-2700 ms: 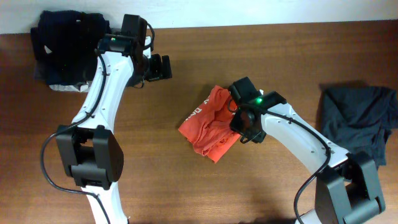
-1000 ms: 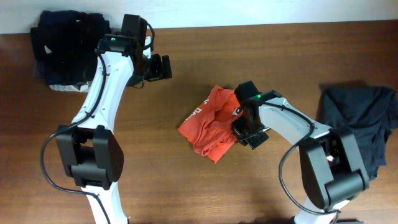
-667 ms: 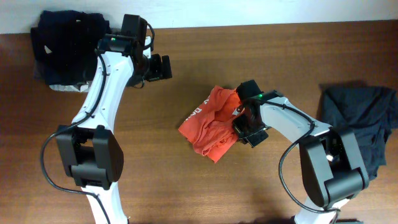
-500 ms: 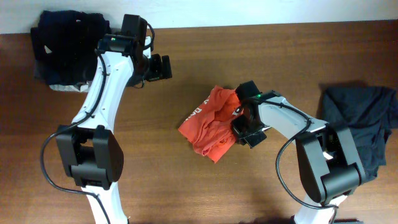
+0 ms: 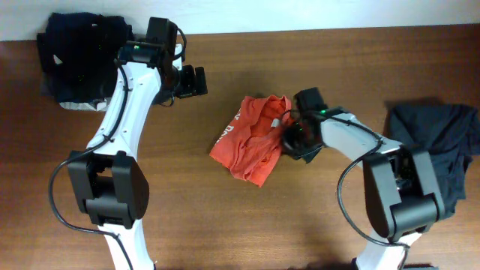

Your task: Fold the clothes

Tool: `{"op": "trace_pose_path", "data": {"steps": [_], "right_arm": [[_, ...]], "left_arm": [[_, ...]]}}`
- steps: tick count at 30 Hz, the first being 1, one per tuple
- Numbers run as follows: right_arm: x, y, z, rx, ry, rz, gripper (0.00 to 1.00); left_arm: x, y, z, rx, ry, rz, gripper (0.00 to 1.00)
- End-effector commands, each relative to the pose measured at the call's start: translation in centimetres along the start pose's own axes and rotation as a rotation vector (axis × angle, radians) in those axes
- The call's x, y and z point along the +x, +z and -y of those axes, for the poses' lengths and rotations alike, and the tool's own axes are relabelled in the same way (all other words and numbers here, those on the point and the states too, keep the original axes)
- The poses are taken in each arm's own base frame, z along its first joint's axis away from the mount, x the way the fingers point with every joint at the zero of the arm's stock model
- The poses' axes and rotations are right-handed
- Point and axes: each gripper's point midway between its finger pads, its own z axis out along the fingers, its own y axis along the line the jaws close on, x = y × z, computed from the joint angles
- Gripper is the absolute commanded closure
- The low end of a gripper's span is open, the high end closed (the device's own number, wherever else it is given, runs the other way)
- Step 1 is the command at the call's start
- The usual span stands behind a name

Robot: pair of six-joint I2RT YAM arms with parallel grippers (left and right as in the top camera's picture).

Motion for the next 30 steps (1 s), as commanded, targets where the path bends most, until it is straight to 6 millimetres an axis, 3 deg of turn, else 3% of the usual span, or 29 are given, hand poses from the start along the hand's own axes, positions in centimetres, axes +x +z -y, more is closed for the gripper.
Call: {"op": "trace_pose_path", "data": {"steps": [1, 5, 8, 14, 19, 30], "right_arm": [[-3.2, 0.1, 1.8, -0.003, -0.147, 0.027, 0.86], [-5.9, -0.8, 2.4, -0.049, -0.229, 0.064, 0.86], [-6.7, -1.1, 3.0, -0.069, -0.217, 0.06, 0.86], [-4.8, -0.8, 2.9, -0.091, -0.1, -0.036, 0.88], [-1.6, -0.2, 2.1, -0.079, -0.046, -0.127, 0.91], [-0.4, 2.0, -1.6, -0.147, -0.1, -0.108, 0.83]], "left_arm": [[-0.8, -1.9, 0.6, 0.021, -0.004, 0.046, 0.01], [-0.8, -1.9, 0.6, 0.021, -0.004, 0.046, 0.01], [-0.8, -1.9, 0.6, 0.021, -0.004, 0.046, 0.01], [-0.8, -1.9, 0.6, 0.021, -0.004, 0.046, 0.01], [-0.8, -1.9, 0.6, 0.021, -0.004, 0.046, 0.01], [-0.8, -1.9, 0.6, 0.021, -0.004, 0.046, 0.01]]}}
